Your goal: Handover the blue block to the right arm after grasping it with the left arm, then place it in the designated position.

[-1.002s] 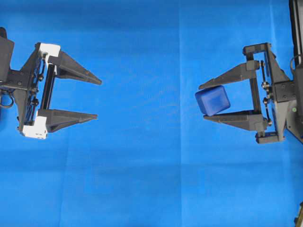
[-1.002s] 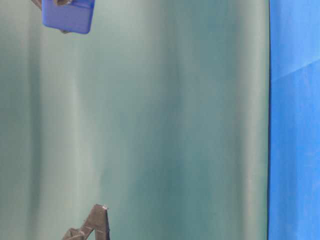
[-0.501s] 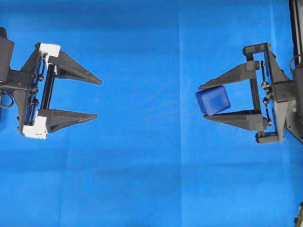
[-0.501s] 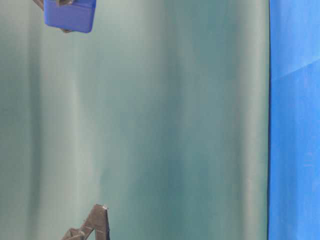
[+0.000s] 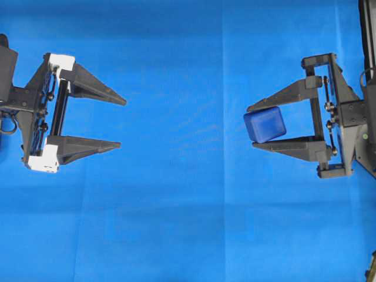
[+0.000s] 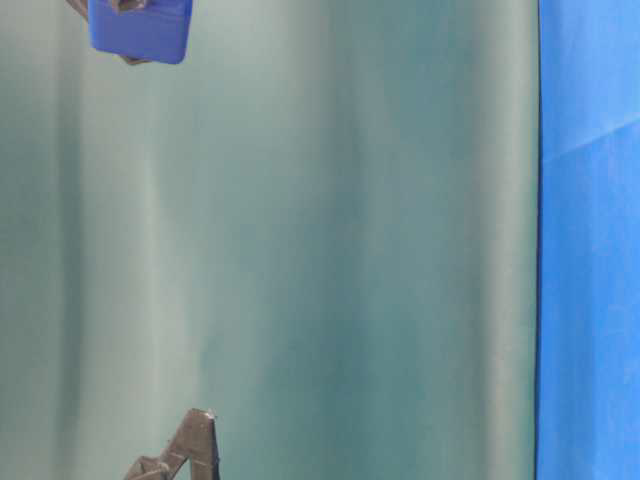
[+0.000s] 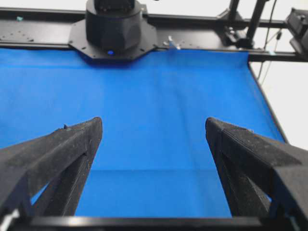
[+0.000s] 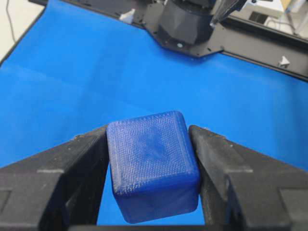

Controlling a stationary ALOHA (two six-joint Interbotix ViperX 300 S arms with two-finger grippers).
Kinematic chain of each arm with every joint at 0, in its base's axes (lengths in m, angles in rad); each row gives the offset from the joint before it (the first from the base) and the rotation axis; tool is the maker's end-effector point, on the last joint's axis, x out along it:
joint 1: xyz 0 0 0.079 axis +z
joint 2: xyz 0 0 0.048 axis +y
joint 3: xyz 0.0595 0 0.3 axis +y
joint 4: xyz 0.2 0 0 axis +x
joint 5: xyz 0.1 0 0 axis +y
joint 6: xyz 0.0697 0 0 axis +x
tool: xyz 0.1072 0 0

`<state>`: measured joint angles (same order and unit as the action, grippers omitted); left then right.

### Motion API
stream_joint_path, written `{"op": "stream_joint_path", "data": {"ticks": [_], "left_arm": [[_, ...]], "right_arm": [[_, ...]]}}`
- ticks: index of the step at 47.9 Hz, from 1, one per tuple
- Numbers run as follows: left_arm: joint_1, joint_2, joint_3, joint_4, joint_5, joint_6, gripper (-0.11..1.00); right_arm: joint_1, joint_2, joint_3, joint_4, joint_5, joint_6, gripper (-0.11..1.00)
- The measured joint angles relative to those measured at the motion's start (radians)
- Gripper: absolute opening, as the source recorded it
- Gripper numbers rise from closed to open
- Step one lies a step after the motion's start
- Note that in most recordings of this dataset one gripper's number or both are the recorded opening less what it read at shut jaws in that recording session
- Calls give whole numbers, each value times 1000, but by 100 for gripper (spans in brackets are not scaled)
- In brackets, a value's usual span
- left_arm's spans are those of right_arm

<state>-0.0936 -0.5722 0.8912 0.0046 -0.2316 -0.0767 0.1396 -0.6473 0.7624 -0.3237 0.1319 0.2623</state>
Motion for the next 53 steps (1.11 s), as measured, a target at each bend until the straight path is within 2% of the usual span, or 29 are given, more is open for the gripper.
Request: {"op": "stream_joint_path", "data": {"ticks": [53], "left_arm": [[0, 0, 0, 2, 0, -2, 92]], "right_arm": [[0, 0, 0, 0, 0, 0, 35]]}}
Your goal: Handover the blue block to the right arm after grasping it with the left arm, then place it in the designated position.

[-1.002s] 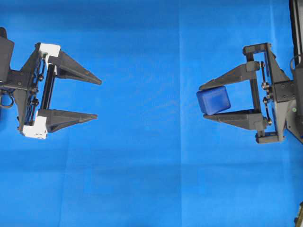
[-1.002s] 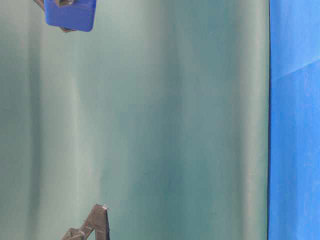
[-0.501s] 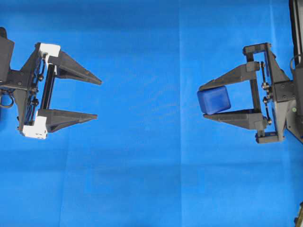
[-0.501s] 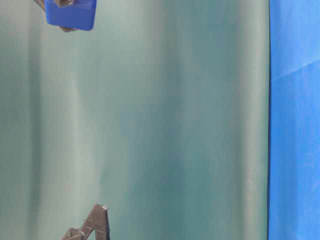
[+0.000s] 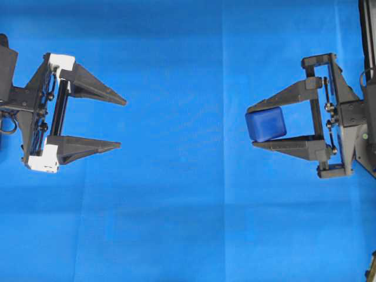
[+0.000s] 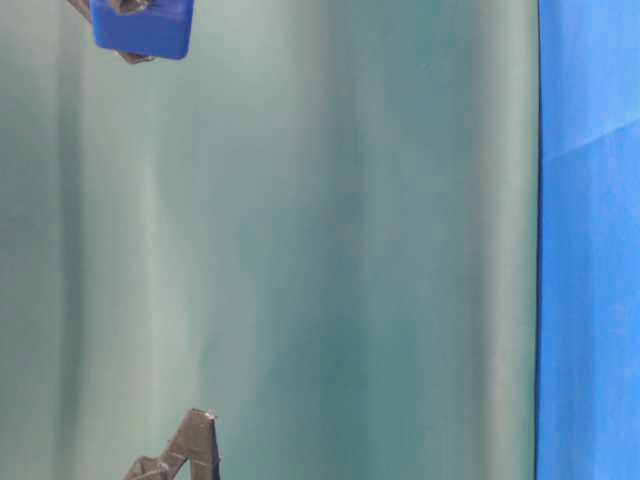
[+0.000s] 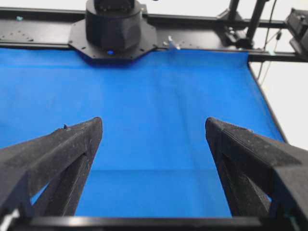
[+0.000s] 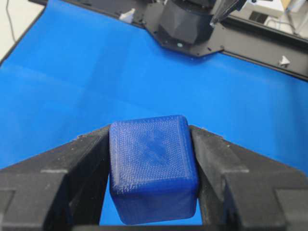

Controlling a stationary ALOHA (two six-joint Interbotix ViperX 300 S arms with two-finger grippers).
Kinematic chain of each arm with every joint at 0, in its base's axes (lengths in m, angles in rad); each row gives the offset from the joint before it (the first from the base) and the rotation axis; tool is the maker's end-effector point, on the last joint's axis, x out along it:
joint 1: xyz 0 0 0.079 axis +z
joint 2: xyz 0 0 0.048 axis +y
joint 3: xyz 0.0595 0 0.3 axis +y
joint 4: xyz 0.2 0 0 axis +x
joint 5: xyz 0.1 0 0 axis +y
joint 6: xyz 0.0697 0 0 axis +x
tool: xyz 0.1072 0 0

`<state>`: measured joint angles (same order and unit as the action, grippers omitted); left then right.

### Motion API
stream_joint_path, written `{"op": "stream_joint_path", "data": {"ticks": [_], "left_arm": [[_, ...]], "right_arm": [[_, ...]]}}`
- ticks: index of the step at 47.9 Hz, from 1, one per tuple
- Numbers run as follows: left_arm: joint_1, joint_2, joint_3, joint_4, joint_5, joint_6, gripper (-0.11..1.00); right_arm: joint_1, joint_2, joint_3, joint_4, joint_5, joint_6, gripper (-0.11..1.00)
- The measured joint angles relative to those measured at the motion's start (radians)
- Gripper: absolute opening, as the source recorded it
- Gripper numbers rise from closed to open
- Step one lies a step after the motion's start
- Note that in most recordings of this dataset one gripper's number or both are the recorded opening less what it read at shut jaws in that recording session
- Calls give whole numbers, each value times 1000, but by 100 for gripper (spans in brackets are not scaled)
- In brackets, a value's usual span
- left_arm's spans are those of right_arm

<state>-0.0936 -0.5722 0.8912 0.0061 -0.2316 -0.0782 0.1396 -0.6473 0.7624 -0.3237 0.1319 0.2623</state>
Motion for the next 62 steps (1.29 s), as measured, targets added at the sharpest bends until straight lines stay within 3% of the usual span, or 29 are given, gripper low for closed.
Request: {"op": "stream_joint_path", "data": {"ticks": [35, 54, 62], "left_arm": [[0, 0, 0, -2, -2, -2, 92], [0, 0, 0, -2, 0, -2, 92], [0, 0, 0, 0, 0, -2, 92]], "right_arm": [[0, 5, 0, 2, 21, 3, 35], [0, 41, -2, 21, 238, 84, 35], [0, 46, -2, 21, 267, 86, 35]]}}
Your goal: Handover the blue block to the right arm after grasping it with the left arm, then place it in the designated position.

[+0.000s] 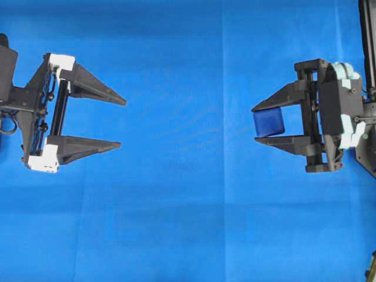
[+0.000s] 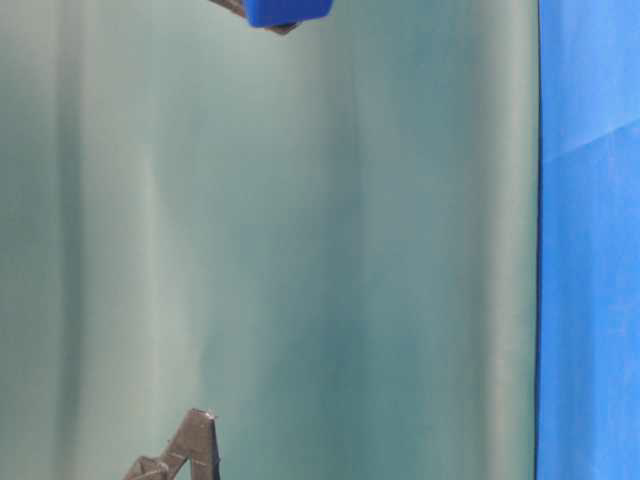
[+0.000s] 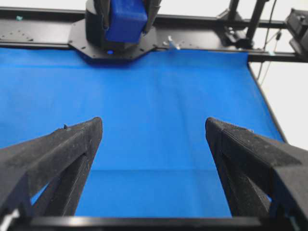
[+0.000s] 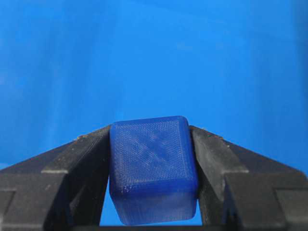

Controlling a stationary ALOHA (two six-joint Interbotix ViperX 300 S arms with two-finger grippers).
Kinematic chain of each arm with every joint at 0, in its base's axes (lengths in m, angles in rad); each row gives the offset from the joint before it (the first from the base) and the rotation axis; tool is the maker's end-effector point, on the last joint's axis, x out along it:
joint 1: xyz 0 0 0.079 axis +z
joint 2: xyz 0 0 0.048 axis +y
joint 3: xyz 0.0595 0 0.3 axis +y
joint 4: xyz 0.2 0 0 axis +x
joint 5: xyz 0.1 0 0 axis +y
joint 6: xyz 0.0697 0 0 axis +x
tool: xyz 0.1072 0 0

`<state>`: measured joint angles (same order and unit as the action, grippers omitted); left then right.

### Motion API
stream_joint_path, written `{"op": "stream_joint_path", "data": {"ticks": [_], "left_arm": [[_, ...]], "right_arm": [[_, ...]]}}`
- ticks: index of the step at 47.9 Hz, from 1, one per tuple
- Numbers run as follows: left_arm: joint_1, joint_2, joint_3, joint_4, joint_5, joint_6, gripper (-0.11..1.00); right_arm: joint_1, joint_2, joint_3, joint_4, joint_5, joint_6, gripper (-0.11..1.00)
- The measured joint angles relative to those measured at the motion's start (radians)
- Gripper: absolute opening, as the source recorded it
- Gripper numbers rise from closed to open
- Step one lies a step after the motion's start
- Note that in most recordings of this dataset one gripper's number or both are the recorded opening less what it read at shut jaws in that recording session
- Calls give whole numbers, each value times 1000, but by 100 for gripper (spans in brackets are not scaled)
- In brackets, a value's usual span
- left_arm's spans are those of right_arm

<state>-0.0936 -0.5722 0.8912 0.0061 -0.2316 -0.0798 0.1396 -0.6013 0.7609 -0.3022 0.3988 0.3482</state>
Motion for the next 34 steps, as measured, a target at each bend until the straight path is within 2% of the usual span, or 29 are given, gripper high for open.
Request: {"op": "stream_joint_path", "data": {"ticks": [34], "left_arm": [[0, -5, 0, 0, 0, 5, 92]], "right_arm": [[0, 17, 0, 0, 3, 2, 35]]}}
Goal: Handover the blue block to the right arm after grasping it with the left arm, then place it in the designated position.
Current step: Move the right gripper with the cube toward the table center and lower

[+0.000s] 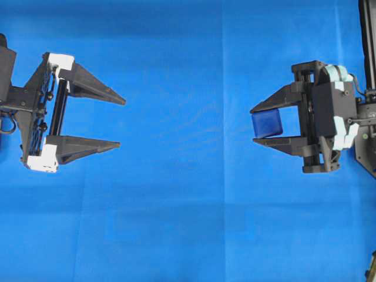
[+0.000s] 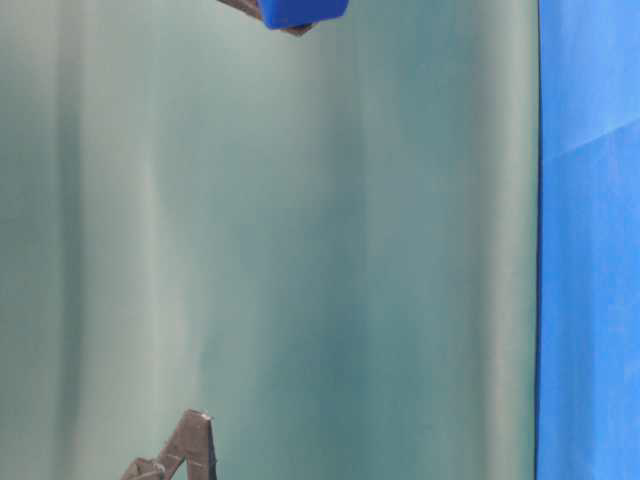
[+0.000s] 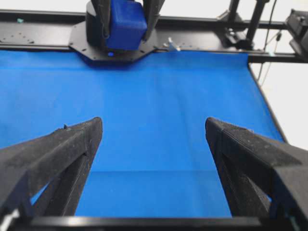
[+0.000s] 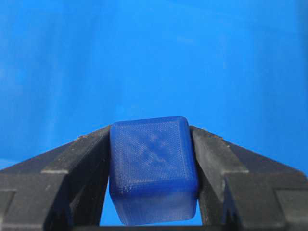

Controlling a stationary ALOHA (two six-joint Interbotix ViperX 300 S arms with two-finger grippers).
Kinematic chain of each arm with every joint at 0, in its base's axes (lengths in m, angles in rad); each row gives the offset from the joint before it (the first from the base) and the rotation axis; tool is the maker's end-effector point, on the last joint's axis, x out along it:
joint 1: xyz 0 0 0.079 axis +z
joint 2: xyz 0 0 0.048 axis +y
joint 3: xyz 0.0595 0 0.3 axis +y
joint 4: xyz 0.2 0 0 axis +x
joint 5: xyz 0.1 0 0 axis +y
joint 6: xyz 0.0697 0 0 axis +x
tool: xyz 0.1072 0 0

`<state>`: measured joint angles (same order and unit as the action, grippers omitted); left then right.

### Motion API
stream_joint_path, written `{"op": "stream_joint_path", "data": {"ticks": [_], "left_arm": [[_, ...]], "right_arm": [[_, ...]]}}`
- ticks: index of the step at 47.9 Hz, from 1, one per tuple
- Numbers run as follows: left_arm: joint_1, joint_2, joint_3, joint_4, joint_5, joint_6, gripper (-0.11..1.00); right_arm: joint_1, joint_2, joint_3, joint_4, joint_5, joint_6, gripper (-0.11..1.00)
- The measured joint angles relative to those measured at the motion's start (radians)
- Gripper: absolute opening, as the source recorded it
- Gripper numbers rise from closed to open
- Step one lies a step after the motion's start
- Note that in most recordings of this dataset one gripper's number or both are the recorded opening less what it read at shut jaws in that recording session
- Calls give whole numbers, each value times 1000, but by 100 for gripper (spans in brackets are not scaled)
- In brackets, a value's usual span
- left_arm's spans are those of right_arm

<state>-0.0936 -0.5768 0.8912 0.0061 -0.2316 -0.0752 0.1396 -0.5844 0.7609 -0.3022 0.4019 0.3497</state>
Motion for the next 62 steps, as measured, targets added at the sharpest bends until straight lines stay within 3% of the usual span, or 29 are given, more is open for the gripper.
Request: {"op": "stream_joint_path", "data": {"ticks": [24, 42, 62], "left_arm": [[0, 0, 0, 0, -2, -3, 92], [0, 2, 0, -2, 0, -5, 92], [0, 0, 0, -2, 0, -3, 92]], "right_arm": [[-2, 57, 0, -2, -49, 0, 35], [-67, 288, -14, -2, -238, 2, 35], [-112, 586, -100, -2, -425, 2, 35]]}}
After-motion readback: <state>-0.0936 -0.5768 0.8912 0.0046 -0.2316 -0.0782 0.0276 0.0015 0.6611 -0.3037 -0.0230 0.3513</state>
